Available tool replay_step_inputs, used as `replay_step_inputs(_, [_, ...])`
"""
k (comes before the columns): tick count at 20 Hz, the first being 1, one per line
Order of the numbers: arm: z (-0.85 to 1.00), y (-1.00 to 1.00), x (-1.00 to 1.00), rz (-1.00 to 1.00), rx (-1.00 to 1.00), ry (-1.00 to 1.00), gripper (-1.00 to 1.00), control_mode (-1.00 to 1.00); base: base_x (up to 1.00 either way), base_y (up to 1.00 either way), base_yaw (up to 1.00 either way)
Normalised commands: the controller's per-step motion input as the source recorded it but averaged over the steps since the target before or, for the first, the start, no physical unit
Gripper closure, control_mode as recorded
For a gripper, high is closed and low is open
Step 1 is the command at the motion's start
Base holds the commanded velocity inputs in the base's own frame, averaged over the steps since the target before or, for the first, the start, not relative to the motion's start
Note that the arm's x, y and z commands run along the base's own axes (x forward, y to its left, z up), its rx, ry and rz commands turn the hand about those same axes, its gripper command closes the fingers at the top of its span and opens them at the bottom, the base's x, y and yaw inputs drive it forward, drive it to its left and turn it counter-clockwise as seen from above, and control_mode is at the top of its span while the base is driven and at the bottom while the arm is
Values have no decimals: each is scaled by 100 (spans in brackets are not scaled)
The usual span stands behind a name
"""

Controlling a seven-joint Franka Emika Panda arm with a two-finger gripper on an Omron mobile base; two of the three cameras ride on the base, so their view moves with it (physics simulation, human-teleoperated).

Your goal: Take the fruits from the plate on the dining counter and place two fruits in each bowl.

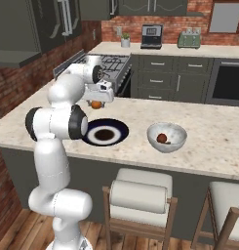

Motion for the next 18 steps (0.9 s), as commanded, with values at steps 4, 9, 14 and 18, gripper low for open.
replay_step_inputs(4, [32,-10,-85,0,-5,0,100,-100,0,0,0])
replay_step_inputs(9, [51,-2,-69,0,0,-2,100,-100,0,0,0])
replay_step_inputs(14, [48,-8,-53,0,2,-10,100,-100,0,0,0])
replay_step_inputs(18, [8,-14,-50,0,0,-2,100,-100,0,0,0])
